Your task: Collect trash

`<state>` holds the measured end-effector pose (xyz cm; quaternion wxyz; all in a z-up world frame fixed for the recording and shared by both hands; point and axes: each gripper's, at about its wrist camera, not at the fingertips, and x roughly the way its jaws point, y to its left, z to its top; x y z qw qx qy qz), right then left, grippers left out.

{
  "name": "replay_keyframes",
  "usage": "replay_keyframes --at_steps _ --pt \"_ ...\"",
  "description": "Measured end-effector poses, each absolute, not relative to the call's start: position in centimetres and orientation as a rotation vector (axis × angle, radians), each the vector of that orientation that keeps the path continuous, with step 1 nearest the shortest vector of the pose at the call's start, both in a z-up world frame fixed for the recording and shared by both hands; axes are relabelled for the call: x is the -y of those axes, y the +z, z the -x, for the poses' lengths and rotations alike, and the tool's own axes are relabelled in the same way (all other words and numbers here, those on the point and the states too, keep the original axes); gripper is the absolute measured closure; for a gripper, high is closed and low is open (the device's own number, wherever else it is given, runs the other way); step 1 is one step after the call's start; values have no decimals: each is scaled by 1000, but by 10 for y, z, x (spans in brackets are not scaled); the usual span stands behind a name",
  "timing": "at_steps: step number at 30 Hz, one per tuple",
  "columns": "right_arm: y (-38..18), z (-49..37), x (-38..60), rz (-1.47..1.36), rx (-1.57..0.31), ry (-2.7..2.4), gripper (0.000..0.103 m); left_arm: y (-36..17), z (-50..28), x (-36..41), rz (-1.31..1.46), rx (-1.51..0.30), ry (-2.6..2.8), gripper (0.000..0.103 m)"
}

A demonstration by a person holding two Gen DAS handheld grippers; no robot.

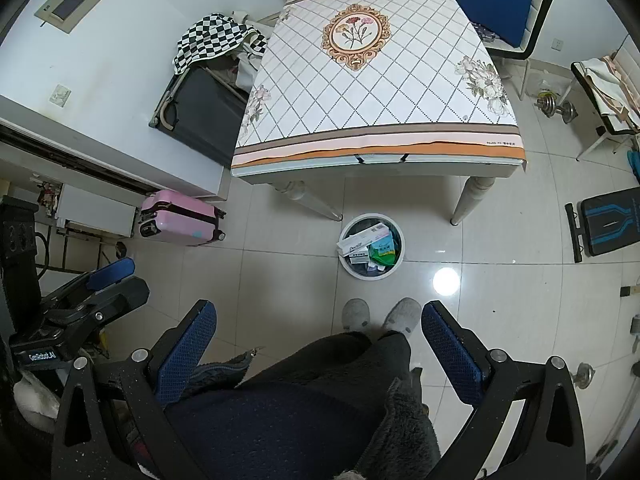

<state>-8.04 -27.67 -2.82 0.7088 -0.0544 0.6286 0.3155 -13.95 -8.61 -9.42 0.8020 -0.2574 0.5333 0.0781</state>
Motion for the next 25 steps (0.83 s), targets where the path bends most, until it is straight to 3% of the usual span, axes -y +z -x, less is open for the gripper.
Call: replay_keyframes --at_steps 25 --pt "-27 84 271 141 -1392 707 0 -91 139 85 546 -1142 174 0"
